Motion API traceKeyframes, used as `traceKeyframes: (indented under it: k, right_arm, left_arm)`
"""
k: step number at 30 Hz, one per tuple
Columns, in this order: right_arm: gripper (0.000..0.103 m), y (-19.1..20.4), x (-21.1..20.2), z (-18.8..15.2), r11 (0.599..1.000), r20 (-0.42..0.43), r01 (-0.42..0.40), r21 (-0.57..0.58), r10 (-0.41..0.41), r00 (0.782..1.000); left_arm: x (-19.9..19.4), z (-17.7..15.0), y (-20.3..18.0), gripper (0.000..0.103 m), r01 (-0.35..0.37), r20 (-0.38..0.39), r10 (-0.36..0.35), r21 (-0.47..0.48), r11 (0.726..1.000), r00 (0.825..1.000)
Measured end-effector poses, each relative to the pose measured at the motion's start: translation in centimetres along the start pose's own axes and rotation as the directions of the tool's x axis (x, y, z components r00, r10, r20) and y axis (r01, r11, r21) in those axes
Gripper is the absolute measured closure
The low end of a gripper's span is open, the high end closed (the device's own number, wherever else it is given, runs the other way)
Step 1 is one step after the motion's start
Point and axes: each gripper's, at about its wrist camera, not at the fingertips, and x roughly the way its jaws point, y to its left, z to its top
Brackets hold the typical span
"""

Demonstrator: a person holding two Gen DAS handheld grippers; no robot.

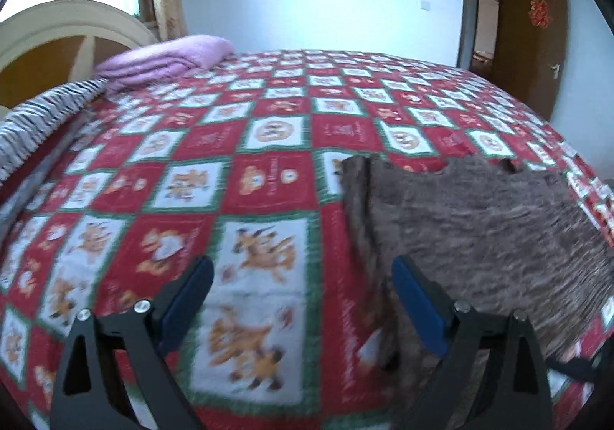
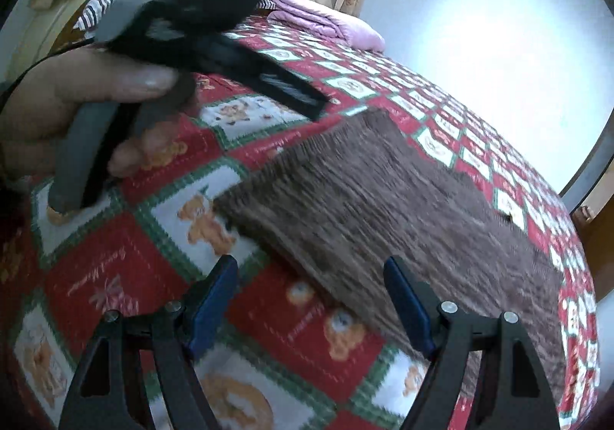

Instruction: Fold small clothes

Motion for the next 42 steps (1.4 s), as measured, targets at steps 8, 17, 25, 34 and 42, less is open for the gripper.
traceKeyframes:
  k: [8, 17, 25, 34, 42]
  right_arm:
    - [0.024, 2.0, 1.7, 1.0, 0.999, 0.006, 0.038, -0.035, -0.037, 0.999]
    - [0.024, 2.1, 3.3, 2.2, 0.997, -0.002, 0.054, -0.050, -0.054, 0.999]
    - [0.035, 2.2, 3.9, 2.4, 0.999, -0.007, 0.014, -0.047, -0.015, 1.000]
    - [0.083, 2.0, 3.7, 2.1, 0.999, -0.010, -0.043, -0.012, 0.043, 0.999]
    - [0.086, 2.6, 4.1, 2.1, 0.999, -0.024, -0.008, -0.038, 0.007, 1.000]
  left_arm:
    - [3.6, 1.8, -0.9, 0.007, 0.119, -0.041, -0.121, -0.053, 0.991, 0.992]
    - [8.0, 3.5, -1.7, 0.021, 0.194, -0.122, -0.201, -0.066, 0.979, 0.972]
    - [8.7, 3.3, -1.2, 0.047, 0.255, -0.116, -0.268, -0.117, 0.960, 0.956]
    - [9.1, 3.2, -0.4, 0.089, 0.320, -0.096, -0.338, -0.165, 0.933, 0.936]
    - [9.3, 2.9, -0.3, 0.082, 0.311, -0.102, -0.331, -0.175, 0.934, 0.938]
